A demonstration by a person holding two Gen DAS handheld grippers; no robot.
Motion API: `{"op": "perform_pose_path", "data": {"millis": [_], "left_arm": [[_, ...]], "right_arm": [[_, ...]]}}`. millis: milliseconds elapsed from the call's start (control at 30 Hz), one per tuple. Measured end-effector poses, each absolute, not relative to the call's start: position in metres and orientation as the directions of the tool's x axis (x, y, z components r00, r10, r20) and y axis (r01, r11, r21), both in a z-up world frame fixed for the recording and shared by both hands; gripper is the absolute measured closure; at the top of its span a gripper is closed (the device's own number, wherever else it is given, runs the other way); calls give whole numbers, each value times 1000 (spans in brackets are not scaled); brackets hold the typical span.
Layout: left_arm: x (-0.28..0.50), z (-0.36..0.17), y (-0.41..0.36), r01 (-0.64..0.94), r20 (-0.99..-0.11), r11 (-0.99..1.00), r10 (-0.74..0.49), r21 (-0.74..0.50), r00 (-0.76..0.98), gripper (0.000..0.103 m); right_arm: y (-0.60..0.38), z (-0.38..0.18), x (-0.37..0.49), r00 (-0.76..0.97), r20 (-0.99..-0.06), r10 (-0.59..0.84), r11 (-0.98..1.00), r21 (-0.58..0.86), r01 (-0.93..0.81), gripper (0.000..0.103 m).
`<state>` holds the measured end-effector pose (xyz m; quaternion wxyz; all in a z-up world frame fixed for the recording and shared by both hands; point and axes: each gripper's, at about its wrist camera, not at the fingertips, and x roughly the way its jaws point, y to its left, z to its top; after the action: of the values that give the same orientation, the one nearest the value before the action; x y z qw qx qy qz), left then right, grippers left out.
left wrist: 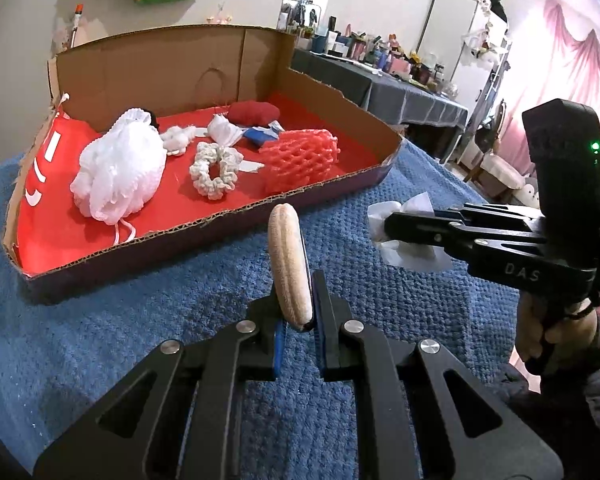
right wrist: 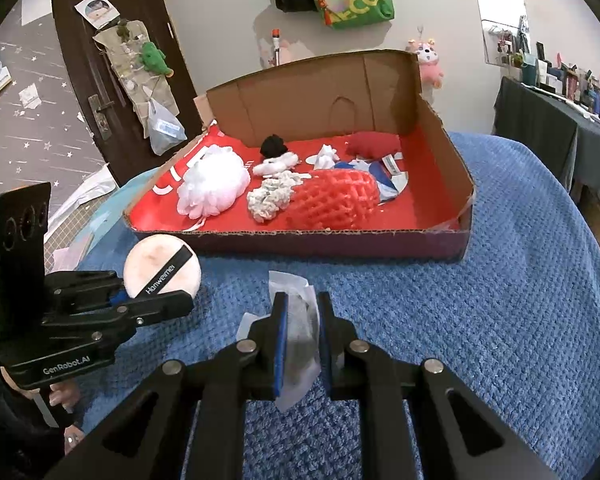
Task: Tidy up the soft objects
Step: 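Grasp the beige powder puff with the left tool while the right tool grasps the clear packet, then carry the powder puff and clear packet over the box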
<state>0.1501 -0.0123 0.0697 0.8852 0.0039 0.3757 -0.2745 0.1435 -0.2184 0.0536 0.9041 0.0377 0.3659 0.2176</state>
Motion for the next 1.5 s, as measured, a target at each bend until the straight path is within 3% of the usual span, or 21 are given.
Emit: {"op": "perform_pose_path", "data": {"millis": [700,1067,1267,1500], "left_arm": [[148,84,-5,483,-646,851,-490,-208,585,93],[202,137,27,475,-594,847,-514,-238,619,93],[283,150,55,416,-652,875,-468,-247,597,93],[361,124,77,326,-756,909,-402,-261,516,93]], "right_arm": [[-218,56,146,634,-639,436,896,243,-371,88],[-204,102,192,631,-587,507,855,254,-452,88],[-170,128,264,604,-618,503,845,203,-495,88],[-137,127,354,542,-704,459,858,194,-476,88]]}}
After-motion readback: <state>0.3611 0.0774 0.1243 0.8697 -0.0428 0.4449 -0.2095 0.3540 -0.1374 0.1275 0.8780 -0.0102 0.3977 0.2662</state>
